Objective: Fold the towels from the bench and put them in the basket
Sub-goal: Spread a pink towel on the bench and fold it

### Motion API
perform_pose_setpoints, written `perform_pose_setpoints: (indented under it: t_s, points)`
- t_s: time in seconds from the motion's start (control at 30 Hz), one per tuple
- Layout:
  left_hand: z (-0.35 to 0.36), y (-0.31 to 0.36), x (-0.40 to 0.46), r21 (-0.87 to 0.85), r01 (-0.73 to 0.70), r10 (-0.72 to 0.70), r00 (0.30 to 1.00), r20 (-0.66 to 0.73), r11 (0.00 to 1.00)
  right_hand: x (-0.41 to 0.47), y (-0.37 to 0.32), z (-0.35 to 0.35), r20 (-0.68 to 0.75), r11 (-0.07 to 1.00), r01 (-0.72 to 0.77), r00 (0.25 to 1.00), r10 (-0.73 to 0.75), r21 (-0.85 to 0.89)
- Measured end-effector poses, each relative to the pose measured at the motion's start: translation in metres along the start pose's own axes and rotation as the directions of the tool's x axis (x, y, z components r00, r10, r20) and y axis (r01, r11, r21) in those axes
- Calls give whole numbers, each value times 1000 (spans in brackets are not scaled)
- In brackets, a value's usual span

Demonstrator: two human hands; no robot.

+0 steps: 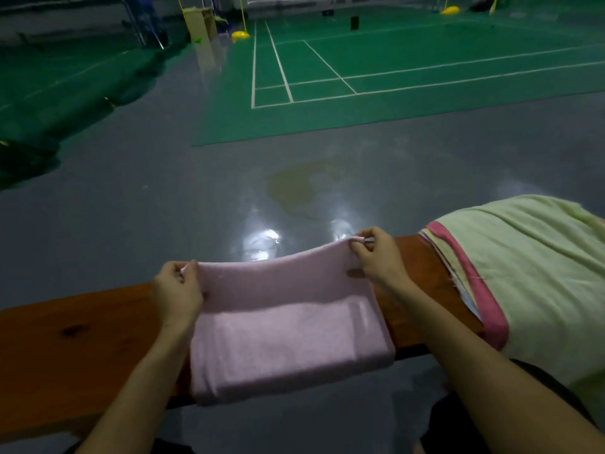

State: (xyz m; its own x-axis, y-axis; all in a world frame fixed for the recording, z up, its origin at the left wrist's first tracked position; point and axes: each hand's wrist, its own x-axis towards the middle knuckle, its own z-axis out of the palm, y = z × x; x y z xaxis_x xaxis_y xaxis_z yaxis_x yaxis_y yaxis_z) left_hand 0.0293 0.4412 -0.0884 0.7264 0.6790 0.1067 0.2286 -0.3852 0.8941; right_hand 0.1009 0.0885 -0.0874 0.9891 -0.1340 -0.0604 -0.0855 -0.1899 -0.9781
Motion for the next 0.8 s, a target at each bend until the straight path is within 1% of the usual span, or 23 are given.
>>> perform_pose_setpoints:
  t_s: [0.1, 0.2, 0.27, 0.37, 0.43, 0.5, 0.57, 0.6, 0.63, 0.7, 0.73, 0.8]
  points:
    - [22, -8, 11, 17, -35, 35, 999, 18, 999, 22, 15, 9, -17, 999, 12, 1000, -13, -40]
    - [34, -16, 24, -25, 5, -3, 998, 63, 1000, 35, 23, 14, -40, 1000, 1, 999, -1, -12]
    - [41, -19, 31, -24, 7, -5, 997, 71, 1000, 41, 24, 18, -67, 1000, -10, 998, 10, 11]
    - [42, -11, 29, -18, -64, 66, 993, 103, 998, 48, 25, 21, -79, 1000, 30, 996, -31, -7]
    - [36, -4, 26, -10, -118, 118, 986, 121, 993, 47, 24, 21, -46, 994, 87, 995, -90, -70]
    - [28, -1, 20, 67, -222, 213, 970, 115, 973, 41, 21, 18, -13, 971, 157, 987, -162, -178]
    - [17, -1, 5, 157, -346, 318, 932, 175, 925, 29, 16, 13, 23, 895, 265, 961, -275, -360]
    - [13, -2, -6, 191, -412, 363, 899, 246, 891, 20, 12, 12, 76, 846, 318, 945, -317, -428]
    - [9, -4, -20, 220, -475, 392, 857, 333, 852, 7, 8, 11, 158, 800, 363, 931, -328, -477]
    - [6, -15, -52, 299, -577, 382, 769, 513, 760, -30, 9, 15, 357, 700, 438, 894, -271, -564]
    - [6, -21, -69, 345, -606, 339, 735, 587, 717, -51, 16, 20, 452, 637, 473, 867, -212, -608]
    - [9, -35, -91, 458, -644, 244, 705, 666, 613, -86, 34, 31, 570, 473, 534, 818, -79, -701]
